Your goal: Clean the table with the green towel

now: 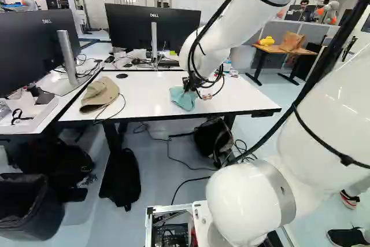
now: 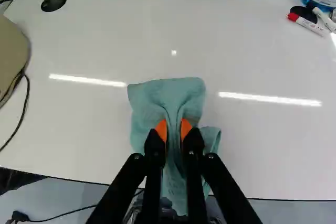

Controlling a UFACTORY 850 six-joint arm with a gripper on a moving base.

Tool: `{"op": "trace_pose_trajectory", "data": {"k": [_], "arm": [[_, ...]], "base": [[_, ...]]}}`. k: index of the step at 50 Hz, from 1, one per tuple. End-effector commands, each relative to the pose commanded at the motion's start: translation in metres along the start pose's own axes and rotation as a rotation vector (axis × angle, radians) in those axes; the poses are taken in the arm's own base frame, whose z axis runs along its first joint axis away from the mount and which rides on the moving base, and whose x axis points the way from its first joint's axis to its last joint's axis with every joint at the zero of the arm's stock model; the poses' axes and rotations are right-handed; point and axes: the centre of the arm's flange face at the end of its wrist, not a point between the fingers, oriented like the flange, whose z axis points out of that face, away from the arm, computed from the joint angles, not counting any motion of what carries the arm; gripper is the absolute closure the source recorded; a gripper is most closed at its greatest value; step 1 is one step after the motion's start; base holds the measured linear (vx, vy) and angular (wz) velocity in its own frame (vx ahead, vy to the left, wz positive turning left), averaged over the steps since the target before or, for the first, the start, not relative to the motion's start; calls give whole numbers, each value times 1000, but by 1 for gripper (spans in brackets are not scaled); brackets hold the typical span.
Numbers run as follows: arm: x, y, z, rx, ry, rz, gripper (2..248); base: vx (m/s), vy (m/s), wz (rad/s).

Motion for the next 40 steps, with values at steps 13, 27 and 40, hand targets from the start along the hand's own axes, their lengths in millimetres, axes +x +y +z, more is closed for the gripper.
{"op": "trace_pose_trajectory", "data": {"k": [13,27,40], "arm": [[10,20,-10,-32,33,37,200],[23,42,-18,-69,64,76,200],[29,64,-14,-101,62,112,200]], "base": [[0,0,0],[0,0,0],[0,0,0]]}}
